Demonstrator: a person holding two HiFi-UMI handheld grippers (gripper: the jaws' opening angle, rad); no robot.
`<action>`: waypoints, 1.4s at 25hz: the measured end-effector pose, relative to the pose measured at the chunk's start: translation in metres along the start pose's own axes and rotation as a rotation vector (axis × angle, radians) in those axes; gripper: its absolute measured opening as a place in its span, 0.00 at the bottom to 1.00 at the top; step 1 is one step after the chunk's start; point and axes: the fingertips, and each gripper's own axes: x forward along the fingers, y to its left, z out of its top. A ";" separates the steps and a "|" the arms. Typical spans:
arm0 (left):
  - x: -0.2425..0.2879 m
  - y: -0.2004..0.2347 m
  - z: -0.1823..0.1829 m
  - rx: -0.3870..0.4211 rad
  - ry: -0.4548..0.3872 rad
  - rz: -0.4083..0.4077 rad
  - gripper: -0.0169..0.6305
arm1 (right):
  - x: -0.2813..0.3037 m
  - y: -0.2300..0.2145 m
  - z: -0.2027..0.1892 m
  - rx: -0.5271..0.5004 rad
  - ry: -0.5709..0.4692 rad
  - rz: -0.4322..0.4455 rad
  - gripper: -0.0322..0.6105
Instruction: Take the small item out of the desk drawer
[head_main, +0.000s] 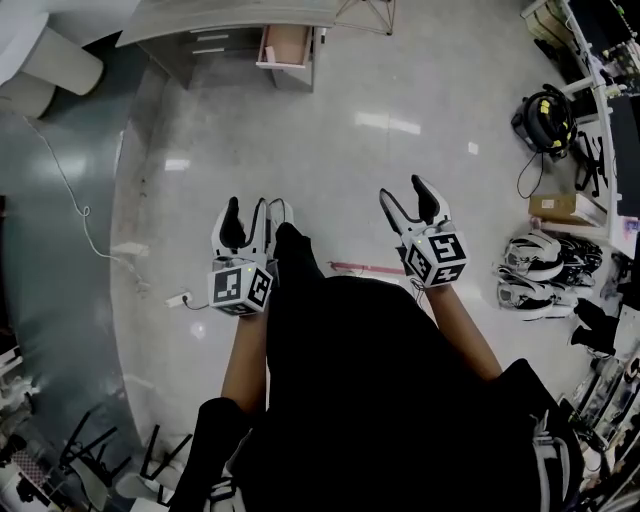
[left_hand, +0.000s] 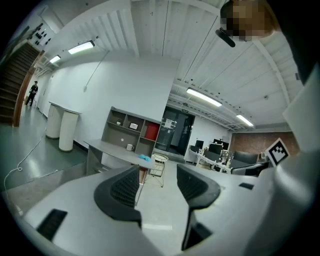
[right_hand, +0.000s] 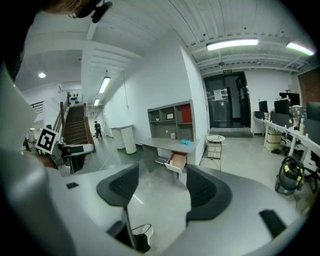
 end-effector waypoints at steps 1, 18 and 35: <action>0.014 0.015 0.007 -0.009 0.003 -0.003 0.36 | 0.019 0.004 0.010 -0.014 0.006 0.000 0.49; 0.178 0.197 0.106 -0.021 0.043 -0.151 0.36 | 0.272 0.086 0.146 -0.001 0.009 -0.028 0.48; 0.176 0.253 0.110 -0.057 0.041 -0.179 0.36 | 0.322 0.131 0.147 0.002 0.079 -0.001 0.48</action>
